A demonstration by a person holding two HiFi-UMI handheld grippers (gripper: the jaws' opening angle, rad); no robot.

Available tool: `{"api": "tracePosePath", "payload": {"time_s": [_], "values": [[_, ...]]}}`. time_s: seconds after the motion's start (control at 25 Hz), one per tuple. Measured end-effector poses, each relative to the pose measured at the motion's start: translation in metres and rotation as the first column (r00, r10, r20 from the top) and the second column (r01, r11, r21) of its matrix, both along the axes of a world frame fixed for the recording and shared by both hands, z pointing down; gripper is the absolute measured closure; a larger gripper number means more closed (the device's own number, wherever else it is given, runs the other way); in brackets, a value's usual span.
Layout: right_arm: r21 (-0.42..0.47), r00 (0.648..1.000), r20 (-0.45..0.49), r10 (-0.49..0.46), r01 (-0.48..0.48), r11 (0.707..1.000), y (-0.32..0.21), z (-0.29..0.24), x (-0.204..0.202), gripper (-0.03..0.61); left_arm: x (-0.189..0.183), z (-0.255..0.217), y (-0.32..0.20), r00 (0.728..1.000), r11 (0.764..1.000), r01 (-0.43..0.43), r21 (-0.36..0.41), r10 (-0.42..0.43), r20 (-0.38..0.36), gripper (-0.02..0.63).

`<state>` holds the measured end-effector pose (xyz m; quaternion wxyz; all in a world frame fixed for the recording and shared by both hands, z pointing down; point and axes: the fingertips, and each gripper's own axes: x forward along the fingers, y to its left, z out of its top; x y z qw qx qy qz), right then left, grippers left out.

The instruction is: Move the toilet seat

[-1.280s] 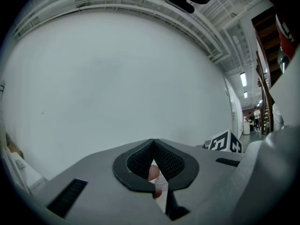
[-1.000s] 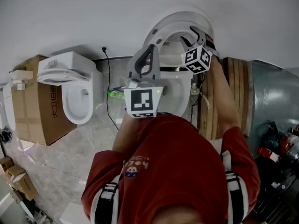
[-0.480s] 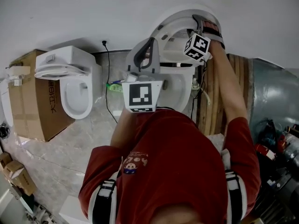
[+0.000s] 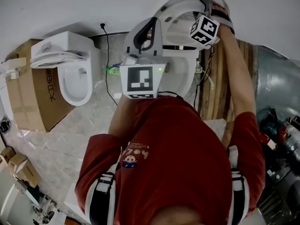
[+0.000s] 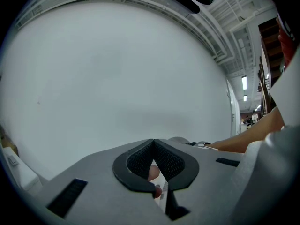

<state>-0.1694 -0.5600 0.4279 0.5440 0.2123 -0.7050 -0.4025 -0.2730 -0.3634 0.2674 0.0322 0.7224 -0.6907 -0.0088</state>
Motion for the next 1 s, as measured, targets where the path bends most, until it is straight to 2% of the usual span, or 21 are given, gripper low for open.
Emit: {"api": "tracePosePath", "payload": {"time_s": [0.32,0.64,1.0], "values": [[0.004,1.000,0.007,0.003,-0.003,1.000,0.012,-0.005,0.001,0.316,0.003,0.015,0.005,0.999,0.999,-0.034,-0.039,0.034,-0.022,0.603],[-0.001,1.000,-0.001,-0.015,0.015,1.000,0.023,-0.008,0.007,0.318,0.022,0.026,0.009,0.998,0.998,-0.044,-0.055,0.042,-0.039,0.603],[0.016,0.997,0.009,-0.073,0.072,0.997,0.055,-0.013,0.023,0.318,0.051,0.016,0.038,1.000,0.999,0.023,-0.041,-0.023,0.008,0.603]]}}
